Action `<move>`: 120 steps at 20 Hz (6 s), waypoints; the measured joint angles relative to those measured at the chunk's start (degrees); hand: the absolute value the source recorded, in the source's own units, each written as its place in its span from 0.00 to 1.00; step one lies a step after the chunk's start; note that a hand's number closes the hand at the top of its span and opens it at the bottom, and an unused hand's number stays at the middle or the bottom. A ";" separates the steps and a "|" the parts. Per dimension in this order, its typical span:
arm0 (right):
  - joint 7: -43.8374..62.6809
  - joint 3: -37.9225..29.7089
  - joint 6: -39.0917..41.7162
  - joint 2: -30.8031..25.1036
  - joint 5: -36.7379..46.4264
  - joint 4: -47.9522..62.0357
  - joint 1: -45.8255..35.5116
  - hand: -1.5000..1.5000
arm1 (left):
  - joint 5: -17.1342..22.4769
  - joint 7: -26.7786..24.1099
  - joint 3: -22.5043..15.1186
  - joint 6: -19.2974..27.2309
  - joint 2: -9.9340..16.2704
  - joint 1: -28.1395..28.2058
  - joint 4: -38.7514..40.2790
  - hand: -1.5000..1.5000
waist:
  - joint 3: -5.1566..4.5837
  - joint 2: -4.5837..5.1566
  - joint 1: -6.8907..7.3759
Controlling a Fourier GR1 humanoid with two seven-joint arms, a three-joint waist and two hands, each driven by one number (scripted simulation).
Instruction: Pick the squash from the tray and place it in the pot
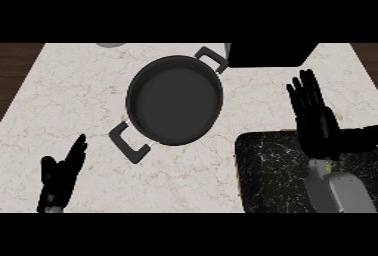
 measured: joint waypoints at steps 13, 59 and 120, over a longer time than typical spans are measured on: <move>-5.63 -10.48 -14.34 -19.95 19.99 3.50 28.41 0.00 | -3.46 -1.57 4.75 3.62 6.92 -0.04 -6.89 0.50 | -0.95 -1.78 -3.51; 55.41 5.42 30.86 -29.21 27.31 -5.87 9.24 0.00 | -7.98 4.46 7.34 -1.73 4.54 -2.46 -13.30 0.50 | -0.79 -1.20 0.70; 70.17 32.53 17.39 10.16 83.29 13.91 -44.26 1.00 | -14.60 5.75 5.50 -8.12 -1.95 -9.47 -11.88 0.50 | -1.17 -0.94 9.96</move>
